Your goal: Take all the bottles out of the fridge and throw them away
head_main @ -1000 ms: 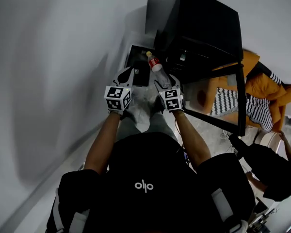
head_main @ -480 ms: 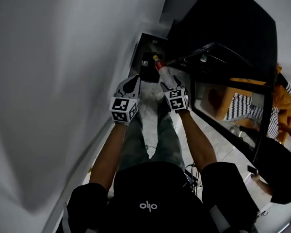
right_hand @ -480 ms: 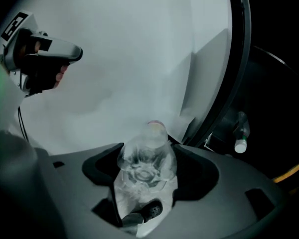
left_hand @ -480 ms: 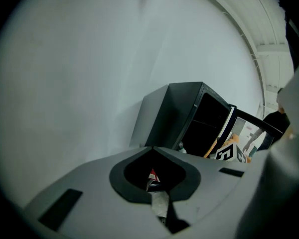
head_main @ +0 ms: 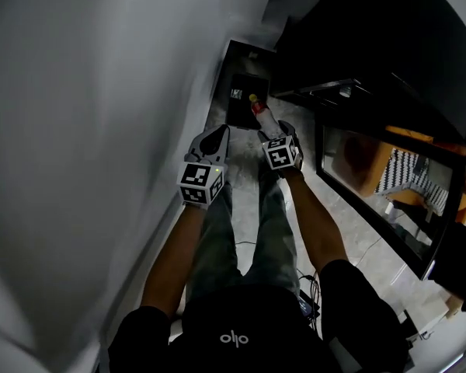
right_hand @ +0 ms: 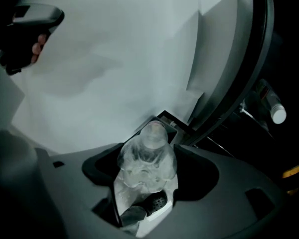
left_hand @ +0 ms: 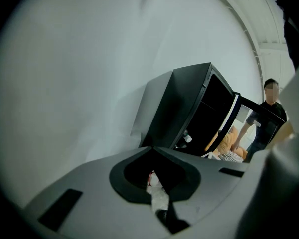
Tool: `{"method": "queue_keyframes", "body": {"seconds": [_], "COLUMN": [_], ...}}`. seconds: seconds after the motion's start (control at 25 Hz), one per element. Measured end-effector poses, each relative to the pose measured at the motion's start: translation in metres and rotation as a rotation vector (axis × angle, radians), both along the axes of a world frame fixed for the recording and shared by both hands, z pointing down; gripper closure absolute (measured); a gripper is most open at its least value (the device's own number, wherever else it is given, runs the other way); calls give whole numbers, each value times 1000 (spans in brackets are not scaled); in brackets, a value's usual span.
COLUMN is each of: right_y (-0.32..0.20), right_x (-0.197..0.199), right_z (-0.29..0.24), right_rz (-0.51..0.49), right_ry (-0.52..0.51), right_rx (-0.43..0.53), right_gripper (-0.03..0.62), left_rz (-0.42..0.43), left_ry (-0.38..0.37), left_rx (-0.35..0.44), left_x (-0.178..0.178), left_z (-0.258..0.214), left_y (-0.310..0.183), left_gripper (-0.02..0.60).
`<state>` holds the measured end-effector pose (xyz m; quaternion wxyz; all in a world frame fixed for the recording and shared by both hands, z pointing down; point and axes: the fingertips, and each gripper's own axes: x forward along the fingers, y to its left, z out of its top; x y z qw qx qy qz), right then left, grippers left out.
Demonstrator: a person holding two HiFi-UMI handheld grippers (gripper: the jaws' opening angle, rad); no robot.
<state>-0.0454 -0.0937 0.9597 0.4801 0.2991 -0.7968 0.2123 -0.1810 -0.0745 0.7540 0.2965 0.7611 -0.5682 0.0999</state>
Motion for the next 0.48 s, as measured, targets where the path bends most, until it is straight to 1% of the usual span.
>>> {"method": "queue_keyframes", "body": {"seconds": [0.16,0.28,0.48], "right_y": [-17,-29,-54], "right_x": [-9,-13,-30], "right_z": [50,71,76], "right_rz": [20,37,68], "right_ry": [43,63,25], "right_rx": [-36,-41,29], "right_gripper": [275,275,274], "left_rz": [1,0,-4], "left_ry": [-7,-9,-4], "left_rx": [-11,-25,-47], "left_x": [-8,-13,-20], "left_z": [24,38,54], "left_y": [-2,1,6], "left_gripper": [581,581,581]}}
